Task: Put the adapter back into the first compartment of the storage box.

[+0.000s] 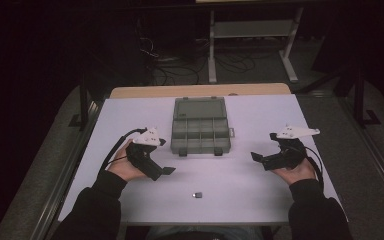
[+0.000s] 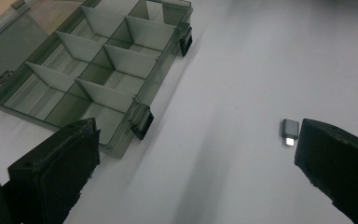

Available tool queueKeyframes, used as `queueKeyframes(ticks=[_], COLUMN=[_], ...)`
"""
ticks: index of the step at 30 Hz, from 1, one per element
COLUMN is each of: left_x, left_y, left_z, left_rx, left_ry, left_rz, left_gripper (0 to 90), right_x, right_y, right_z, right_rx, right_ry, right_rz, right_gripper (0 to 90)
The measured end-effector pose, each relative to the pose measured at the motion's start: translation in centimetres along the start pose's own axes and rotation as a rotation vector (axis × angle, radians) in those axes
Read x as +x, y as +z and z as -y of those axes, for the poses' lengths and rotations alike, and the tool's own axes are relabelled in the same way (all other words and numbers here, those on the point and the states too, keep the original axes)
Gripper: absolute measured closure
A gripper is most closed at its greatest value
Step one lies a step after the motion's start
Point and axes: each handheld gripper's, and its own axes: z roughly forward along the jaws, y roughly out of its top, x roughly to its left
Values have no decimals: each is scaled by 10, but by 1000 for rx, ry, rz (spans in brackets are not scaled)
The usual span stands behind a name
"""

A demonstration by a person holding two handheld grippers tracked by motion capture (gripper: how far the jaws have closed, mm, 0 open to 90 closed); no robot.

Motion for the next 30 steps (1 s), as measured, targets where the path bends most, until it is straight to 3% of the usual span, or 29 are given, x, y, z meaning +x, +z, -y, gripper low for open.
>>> queueKeyframes(ticks=[30], left_x=[-26], left_y=[38], left_z=[-7], left_rx=[83], left_ry=[76], left_rz=[79], left_gripper=[1], right_x=[1], right_y=[2], right_z=[0], right_rx=[16], right_ry=[-6], right_rz=[-5], right_gripper=[0])
